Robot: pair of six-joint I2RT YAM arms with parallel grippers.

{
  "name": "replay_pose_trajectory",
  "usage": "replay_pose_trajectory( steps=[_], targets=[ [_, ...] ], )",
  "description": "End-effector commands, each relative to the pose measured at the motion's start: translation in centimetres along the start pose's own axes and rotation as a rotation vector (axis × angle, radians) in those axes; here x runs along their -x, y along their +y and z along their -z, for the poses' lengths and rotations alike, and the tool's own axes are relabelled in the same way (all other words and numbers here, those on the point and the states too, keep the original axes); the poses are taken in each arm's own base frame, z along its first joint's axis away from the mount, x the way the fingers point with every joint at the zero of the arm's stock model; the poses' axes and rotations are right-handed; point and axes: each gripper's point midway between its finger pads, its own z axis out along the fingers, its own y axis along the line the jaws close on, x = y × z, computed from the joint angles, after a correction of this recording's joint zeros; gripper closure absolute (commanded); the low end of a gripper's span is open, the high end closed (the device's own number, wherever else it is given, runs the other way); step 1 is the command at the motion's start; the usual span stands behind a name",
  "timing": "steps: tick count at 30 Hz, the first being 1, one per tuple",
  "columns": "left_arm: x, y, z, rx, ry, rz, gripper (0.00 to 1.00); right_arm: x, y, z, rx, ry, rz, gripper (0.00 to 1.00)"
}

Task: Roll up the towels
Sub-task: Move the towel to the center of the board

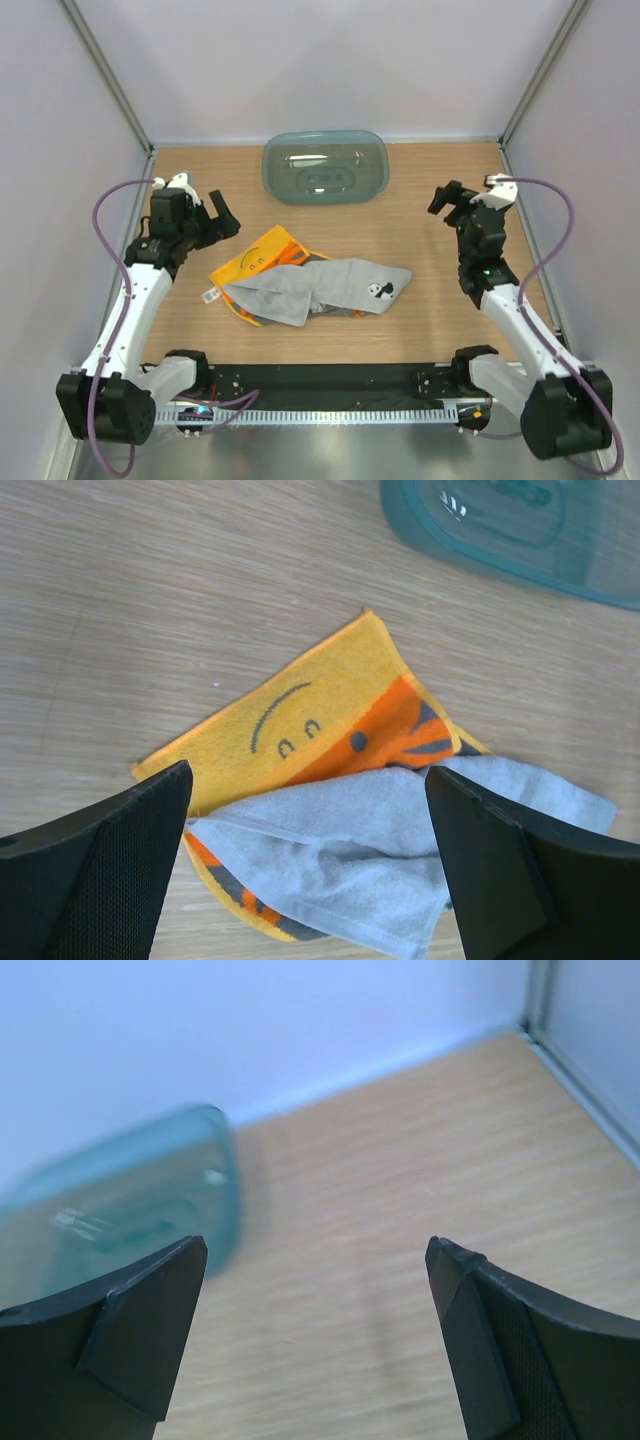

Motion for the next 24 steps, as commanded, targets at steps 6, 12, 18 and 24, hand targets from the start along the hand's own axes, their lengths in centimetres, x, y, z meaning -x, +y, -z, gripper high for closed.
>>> replay_pose_trajectory(
  steps=[6,12,18,24],
  targets=[
    [-0.3,0.2,-0.8,0.027,0.018,0.104,0.0,1.1,9.4,7.9,0.431,0.31,-0.448,0.0],
    [-5.7,1.6,-3.0,0.125,0.2,0.144,0.0,-1.6,10.9,10.9,0.382,0.464,-0.343,0.0],
    [-10.4,0.5,-5.4,0.278,0.312,0.015,0.0,-2.8,11.1,12.7,0.351,0.528,-0.287,0.0],
    [-13.6,1.3,-7.2,0.36,0.397,-0.029,0.0,-3.1,9.5,14.2,0.312,0.556,-0.251,0.0]
  ],
)
